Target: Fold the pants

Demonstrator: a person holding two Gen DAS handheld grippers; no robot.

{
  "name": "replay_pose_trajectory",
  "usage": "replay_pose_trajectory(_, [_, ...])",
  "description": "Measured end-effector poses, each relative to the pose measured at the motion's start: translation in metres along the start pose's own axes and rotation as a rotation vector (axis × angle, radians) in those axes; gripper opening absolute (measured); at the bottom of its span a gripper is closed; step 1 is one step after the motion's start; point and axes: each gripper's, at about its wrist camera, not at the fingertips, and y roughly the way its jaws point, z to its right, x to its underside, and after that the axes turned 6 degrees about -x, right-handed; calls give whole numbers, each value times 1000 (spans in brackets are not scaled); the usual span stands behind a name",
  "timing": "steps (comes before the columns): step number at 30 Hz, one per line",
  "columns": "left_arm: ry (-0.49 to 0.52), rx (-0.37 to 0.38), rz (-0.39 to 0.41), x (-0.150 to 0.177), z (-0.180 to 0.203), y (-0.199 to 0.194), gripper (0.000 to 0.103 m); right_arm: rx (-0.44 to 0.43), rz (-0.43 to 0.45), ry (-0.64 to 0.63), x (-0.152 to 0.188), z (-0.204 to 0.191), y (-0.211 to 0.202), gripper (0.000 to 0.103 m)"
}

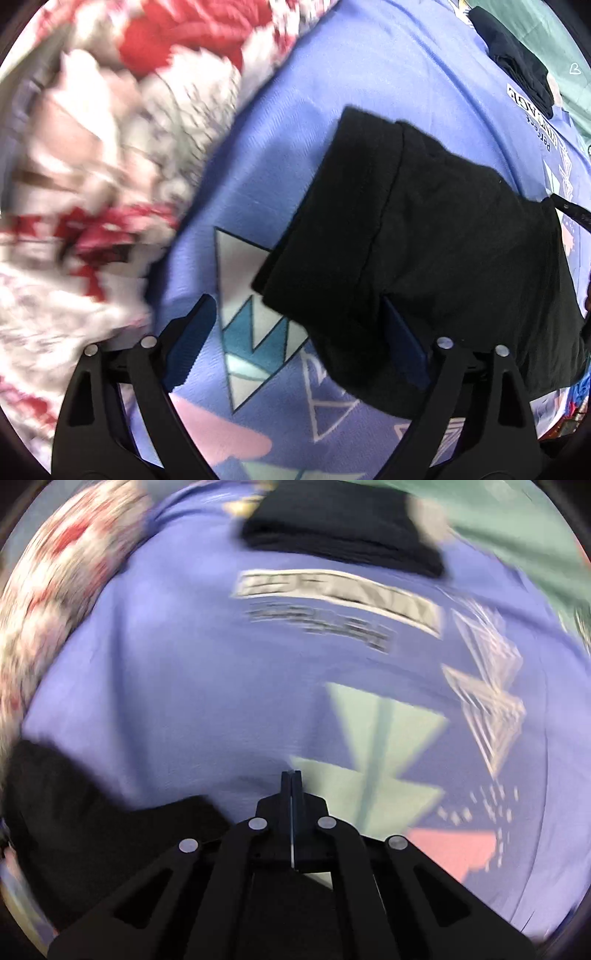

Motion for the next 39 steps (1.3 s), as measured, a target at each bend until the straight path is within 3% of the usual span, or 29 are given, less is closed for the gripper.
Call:
replay_pose_trajectory(3, [40,50,88,-5,11,-28,88,-141,18,72,3,12,-21,3])
replay_pose_trajectory(6, [78,52,143,-21,29,-36,90,-226,0,-7,12,-7,-31,5])
replay_pose_trajectory(7, [88,30,153,-31,37,-31,90,-245,-6,-19,13,-14,-29,10])
replay_pose_trajectory(9, [97,1,153,-48,48,-19,90,-245,-9,-26,16,-20,-26,63])
replay_pose_trajectory(11, [109,-21,144,-64,60,-7,90,-207,39,-59,16,-25,-26,64])
replay_pose_trajectory(13, [115,-53,98,-78,64,13,90,-180,7,-103,11,-30,-14,63])
replay_pose_trajectory(14, [111,-61,82,-83,66,16,90,-177,-23,-115,12,-27,-9,58])
replay_pose_trajectory(17, [99,-77,61,-86,68,29,91,-243,-81,-111,6,-37,11,16])
replay_pose_trajectory(19, [98,-89,60,-85,69,32,91,-247,-78,-134,6,-40,10,7])
replay_pose_trajectory(22, [83,-87,72,-83,67,34,92,-248,-17,-62,5,-24,-4,0])
replay_pose_trajectory(28, [66,-84,59,-86,69,34,93,-201,-7,-23,11,-15,6,1])
replay_pose_trajectory(29, [65,-82,58,-86,66,30,93,-199,8,8,10,-12,1,7])
replay_pose_trajectory(32, [85,-70,117,-83,64,7,91,-210,57,92,16,8,-23,52])
replay_pose_trajectory(36, [132,-65,146,-75,71,-2,91,-206,60,92,54,36,-59,51])
replay_pose_trajectory(39, [115,-72,126,-70,68,4,91,-148,63,215,104,91,-87,51])
